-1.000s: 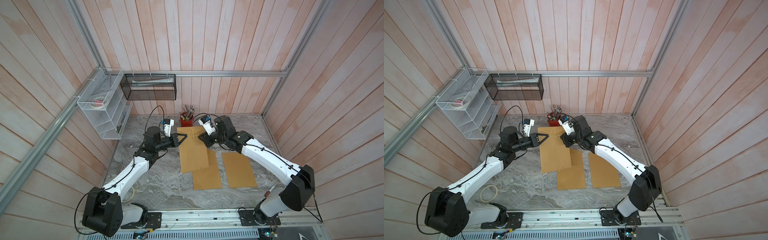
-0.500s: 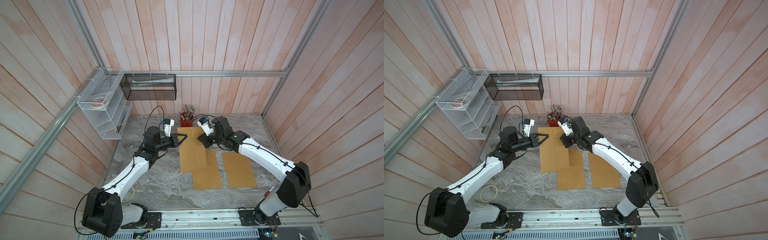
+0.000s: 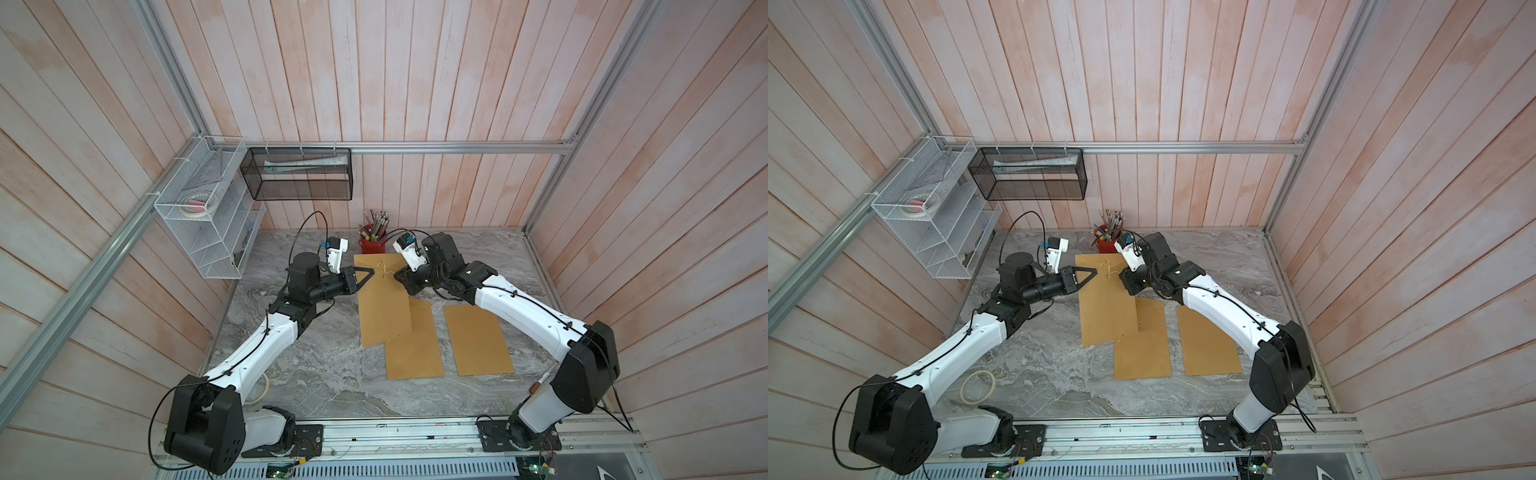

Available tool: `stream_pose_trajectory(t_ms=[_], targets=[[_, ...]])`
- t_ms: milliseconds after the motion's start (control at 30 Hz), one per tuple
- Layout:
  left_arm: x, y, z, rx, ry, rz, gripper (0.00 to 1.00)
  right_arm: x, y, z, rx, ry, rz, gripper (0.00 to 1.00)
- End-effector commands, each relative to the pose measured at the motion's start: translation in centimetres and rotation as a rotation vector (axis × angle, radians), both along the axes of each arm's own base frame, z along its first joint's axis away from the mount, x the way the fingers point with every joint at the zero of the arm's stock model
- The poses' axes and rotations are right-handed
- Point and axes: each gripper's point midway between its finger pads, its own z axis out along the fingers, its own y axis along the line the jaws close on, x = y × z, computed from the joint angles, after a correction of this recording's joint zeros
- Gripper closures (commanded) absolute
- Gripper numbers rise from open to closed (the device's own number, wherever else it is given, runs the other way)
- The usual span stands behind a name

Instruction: Open the file bag

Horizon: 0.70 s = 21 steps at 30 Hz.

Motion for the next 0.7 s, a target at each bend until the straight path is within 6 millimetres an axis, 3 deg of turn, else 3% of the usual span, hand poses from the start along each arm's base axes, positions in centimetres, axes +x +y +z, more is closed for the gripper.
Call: stream_pose_trajectory(t_ms=[0, 233, 500, 667], targets=[[-0.6, -0.2, 1.6, -0.026, -0.054, -0.023, 1.0, 0.3, 0.8, 0.6, 0.023, -0.001, 0.009, 0.85], [-0.5, -0.2, 1.5, -0.026, -0.05, -0.024, 1.0, 0.4, 1.1, 0.5, 0.029, 0.003, 0.017, 0.85], [-0.5, -0.2, 1.5, -0.023, -0.049, -0.024, 1.0, 0.4, 1.3, 0.4, 0.031, 0.006, 0.021, 1.0], [-0.4, -0.1, 1.1, -0.013, -0.044, -0.015, 1.0, 0.3, 1.1, 1.3, 0.046, -0.009, 0.018, 1.0]])
